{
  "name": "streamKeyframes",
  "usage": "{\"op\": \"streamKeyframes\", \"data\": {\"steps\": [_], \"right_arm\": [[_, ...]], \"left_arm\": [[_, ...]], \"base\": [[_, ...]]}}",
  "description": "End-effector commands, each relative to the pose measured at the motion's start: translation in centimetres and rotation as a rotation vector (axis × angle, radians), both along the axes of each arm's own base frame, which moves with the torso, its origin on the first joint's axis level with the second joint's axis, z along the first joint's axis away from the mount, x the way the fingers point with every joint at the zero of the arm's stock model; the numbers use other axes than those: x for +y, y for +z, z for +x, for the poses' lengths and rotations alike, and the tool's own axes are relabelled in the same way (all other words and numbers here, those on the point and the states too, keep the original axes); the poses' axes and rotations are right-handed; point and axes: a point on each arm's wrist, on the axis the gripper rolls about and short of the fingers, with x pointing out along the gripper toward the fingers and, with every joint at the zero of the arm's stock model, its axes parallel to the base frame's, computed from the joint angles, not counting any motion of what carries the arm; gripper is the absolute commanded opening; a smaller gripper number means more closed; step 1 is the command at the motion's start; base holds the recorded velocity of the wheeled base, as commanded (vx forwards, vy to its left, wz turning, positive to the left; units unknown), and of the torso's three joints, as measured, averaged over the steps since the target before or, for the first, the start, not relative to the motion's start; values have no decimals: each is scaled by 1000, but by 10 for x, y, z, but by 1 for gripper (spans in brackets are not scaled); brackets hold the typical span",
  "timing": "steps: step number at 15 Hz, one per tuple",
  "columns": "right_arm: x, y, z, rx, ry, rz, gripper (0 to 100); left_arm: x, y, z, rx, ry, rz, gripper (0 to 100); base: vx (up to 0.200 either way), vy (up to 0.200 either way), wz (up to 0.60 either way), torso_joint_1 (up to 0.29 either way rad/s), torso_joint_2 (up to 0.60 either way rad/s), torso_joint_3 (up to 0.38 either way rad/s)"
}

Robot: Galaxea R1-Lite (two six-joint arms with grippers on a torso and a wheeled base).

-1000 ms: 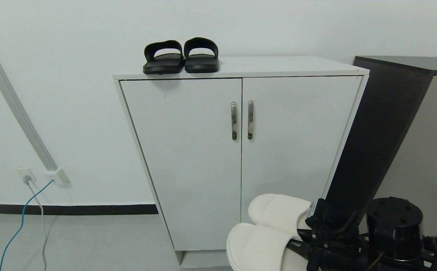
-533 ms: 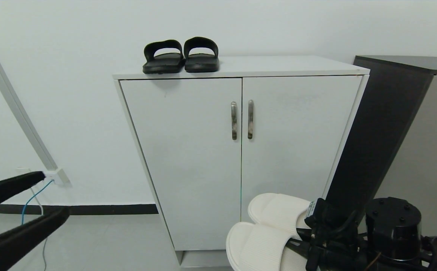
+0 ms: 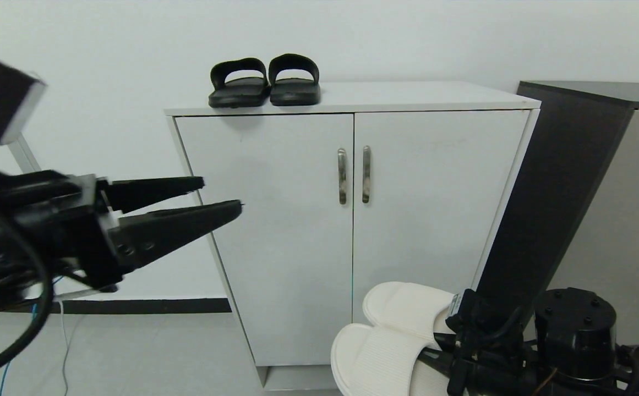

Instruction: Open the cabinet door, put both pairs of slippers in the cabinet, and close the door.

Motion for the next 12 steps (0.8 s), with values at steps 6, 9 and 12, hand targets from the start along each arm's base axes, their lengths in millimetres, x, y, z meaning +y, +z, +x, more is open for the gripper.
{"op": "streamKeyframes", "data": {"steps": [6, 9, 12], "right_arm": [[0, 0, 0, -1, -2, 0, 0], [0, 0, 0, -3, -3, -1, 0], [-1, 1, 0, -6, -6, -1, 0]], "left_arm": [[-77, 12, 54, 49, -234, -52, 100], [-103, 6, 89, 123, -309, -83, 100], [-126, -3, 125, 154, -335, -152, 100]], "base": [[0, 0, 0, 0, 0, 0], [0, 0, 0, 0, 0, 0], [0, 0, 0, 0, 0, 0]]}}
